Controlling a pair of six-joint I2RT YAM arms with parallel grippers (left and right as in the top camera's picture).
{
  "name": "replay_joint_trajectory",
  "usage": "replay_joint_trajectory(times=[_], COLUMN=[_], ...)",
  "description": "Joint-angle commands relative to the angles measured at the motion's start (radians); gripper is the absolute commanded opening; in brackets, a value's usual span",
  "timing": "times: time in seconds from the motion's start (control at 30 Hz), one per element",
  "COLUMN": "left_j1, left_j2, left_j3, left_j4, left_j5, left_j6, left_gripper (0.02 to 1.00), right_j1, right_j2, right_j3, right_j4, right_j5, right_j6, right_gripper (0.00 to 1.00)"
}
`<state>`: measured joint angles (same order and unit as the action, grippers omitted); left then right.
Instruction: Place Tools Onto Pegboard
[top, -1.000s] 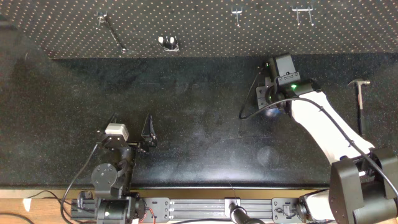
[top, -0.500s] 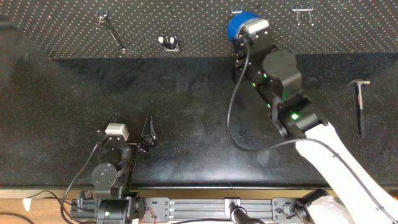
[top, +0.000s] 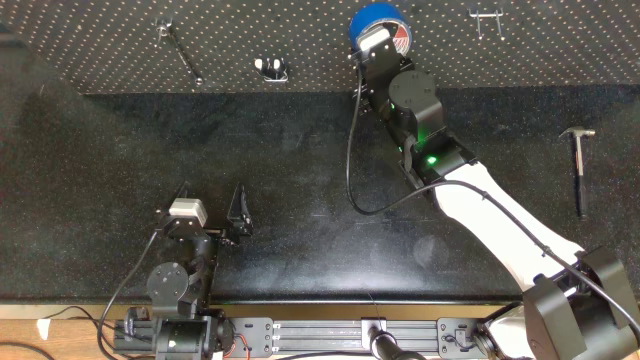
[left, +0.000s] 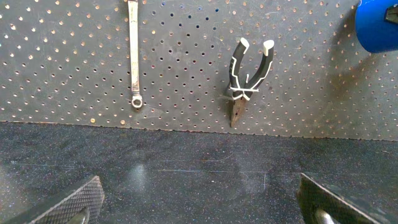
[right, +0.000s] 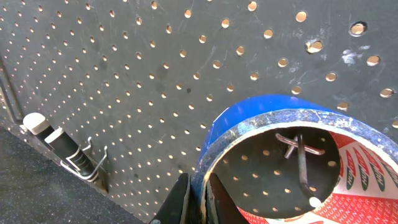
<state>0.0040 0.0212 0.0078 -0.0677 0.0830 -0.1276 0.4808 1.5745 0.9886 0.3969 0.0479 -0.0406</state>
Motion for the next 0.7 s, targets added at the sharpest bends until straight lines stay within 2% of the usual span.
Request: replay_joint_trajectory(times=[0.03,0.07,0.1,0.17,0.2,0.33,0.43,0.53,0.6,0.63,0.67,0.7], left_j1=[0.002,0.002,0.002,0.002,0.002,0.002,0.002,0.002,0.002,0.002,0.002,0.002], left_j2=[-0.006,-0.006,-0.006,-0.006,-0.006,-0.006,-0.006,-0.006,-0.006,-0.006,-0.006,-0.006], left_j3=[-0.002,-0.002,-0.002,-0.002,-0.002,-0.002,-0.002,-0.002,-0.002,-0.002,-0.002,-0.002], left_j4=[-0.008,-0.008,-0.008,-0.008,-0.008,-0.008,-0.008,-0.008,-0.008,-0.008,-0.008,-0.008], left_j5=[-0.007,-0.007,-0.007,-0.007,-0.007,-0.007,-0.007,-0.007,-0.007,-0.007,-0.007,-0.007], left_j6=[0.006,0.006,0.006,0.006,0.006,0.006,0.006,0.006,0.006,0.006,0.006,0.006], left_gripper=[0.996,0.996,0.996,0.996,0.996,0.996,0.996,0.996,0.996,0.996,0.996,0.998], right_j1=[0.001,0.008,0.014,0.027,0.029,0.03,0.03,0.029,0.028,0.017,0.008,-0.008], right_j2=[0.011,0.011,0.011,0.011,0.011,0.001,-0.034,-0.078,-0.141,-0.2,-0.223,-0.256], right_j3=[0.006,0.006,0.006,0.006,0.006,0.006,0.006,0.006,0.007,0.007,0.007,0.007], right_j4=[0.005,0.006,0.006,0.006,0.005,-0.012,-0.081,-0.202,-0.402,-0.578,-0.648,-0.757], right_j5=[0.068,0.068,0.068,0.068,0.068,0.063,0.063,0.019,0.004,0.004,0.003,0.0], right_j6=[-0.01,-0.01,-0.01,-0.01,-0.01,-0.009,-0.009,-0.001,0.056,0.093,0.105,0.119], right_gripper=[0.077,0.08,0.154,0.169,0.235,0.288,0.29,0.29,0.424,0.522,0.564,0.663])
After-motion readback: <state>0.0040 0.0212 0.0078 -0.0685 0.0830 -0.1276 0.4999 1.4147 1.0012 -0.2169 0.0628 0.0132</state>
